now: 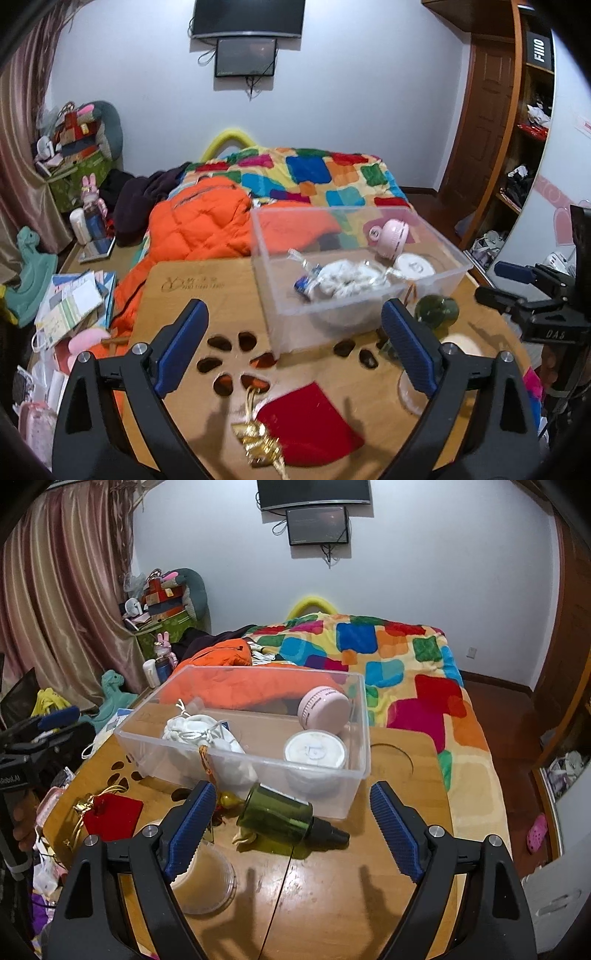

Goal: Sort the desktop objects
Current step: 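Withdraw both grippers from the box toward the red pouch and green bottle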

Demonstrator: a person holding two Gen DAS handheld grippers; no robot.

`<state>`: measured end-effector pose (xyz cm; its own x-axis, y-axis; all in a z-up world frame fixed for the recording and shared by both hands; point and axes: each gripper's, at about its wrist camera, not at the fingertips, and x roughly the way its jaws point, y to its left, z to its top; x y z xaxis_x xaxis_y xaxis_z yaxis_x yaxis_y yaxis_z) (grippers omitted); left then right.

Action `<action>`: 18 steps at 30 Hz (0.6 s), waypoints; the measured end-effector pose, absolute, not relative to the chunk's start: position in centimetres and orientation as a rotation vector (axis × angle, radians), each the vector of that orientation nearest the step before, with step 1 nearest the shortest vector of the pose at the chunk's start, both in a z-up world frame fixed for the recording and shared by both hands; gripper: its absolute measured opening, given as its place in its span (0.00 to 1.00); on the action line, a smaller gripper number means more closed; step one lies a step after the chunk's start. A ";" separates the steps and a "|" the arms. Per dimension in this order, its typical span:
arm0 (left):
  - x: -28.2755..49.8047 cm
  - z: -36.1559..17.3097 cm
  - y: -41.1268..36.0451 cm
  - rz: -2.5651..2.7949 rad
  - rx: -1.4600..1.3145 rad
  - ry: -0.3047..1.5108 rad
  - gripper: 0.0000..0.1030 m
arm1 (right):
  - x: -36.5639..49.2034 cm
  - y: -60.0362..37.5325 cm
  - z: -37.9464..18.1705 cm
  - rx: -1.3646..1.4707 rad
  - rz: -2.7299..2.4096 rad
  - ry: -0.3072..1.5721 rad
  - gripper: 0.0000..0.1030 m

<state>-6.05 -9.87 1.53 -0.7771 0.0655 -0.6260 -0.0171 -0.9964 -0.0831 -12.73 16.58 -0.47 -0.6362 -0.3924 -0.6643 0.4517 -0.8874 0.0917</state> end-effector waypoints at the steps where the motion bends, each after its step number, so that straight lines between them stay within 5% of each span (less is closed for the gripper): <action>1: -5.9 1.2 -10.1 2.917 -1.048 -0.121 0.93 | -12.6 16.6 -0.5 0.981 -2.481 0.107 0.81; 18: -2.9 -5.2 -11.4 2.826 -1.282 -0.206 0.93 | -13.2 17.2 -4.3 1.107 -2.461 0.042 0.81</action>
